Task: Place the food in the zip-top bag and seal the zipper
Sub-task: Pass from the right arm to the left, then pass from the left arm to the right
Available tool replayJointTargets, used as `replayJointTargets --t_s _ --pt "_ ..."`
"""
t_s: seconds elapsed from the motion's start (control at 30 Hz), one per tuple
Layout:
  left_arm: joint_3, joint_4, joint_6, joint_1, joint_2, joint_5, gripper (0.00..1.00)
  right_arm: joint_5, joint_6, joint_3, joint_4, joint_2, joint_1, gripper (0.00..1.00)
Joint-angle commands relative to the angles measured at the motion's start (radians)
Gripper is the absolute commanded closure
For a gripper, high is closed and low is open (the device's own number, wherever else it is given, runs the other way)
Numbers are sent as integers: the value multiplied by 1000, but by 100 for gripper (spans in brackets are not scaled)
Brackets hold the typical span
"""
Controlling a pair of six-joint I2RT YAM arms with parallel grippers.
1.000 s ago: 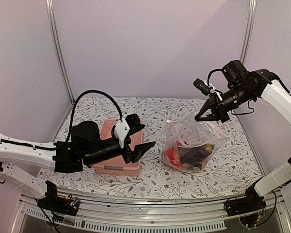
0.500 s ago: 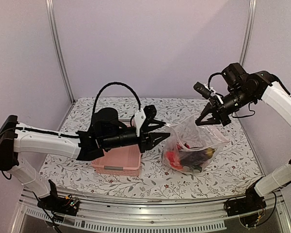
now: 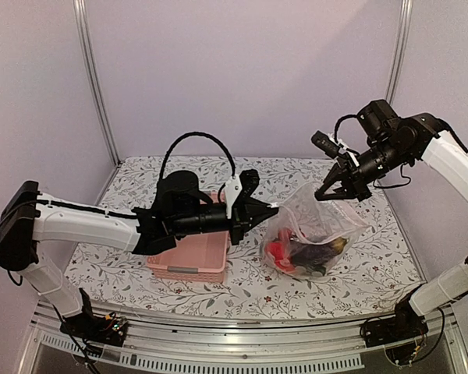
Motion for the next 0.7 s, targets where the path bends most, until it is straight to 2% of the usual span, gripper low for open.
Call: replayJointTargets --t_s 0.0,0.13,0.37,0.67 --pt "26 2 -37 13 -22 -69 100 65 39 66 18 -18 11 91" --pt "77 -118 -107 12 -47 -143 100 123 62 125 39 -50 21 75" --pt "145 -244 -240 4 -67 -236 100 78 60 146 17 -99 57 73" --pt "216 -340 -244 -29 -72 -253 100 204 83 47 66 -87 124 65"
